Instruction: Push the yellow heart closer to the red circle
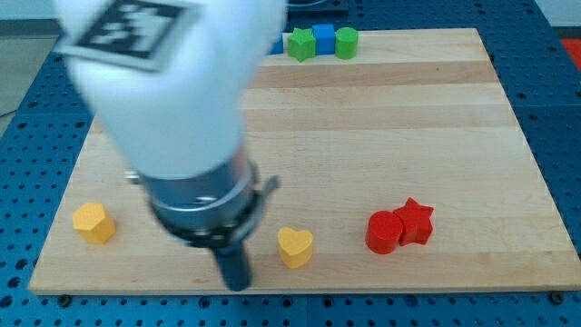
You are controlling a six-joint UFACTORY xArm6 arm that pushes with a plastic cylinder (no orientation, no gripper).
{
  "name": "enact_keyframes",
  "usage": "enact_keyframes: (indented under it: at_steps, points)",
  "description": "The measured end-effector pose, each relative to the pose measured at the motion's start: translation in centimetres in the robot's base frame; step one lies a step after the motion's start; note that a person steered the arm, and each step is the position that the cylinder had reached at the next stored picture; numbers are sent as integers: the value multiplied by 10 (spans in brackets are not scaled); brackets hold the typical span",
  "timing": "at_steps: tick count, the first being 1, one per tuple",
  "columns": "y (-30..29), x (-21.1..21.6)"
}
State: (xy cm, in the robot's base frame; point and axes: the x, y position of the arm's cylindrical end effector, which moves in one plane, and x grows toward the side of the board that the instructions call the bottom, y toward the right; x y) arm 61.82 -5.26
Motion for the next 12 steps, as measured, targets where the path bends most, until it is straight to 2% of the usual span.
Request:
enact_keyframes:
  at_steps: [2, 3, 4, 5, 7, 8, 9, 10, 12]
  points:
    - [72, 0]
    - [73, 0]
    - [26, -1]
    - [22, -14]
    - [82, -29]
    - [60, -13]
    - [5, -22]
    - [-11, -59]
    - [49, -68]
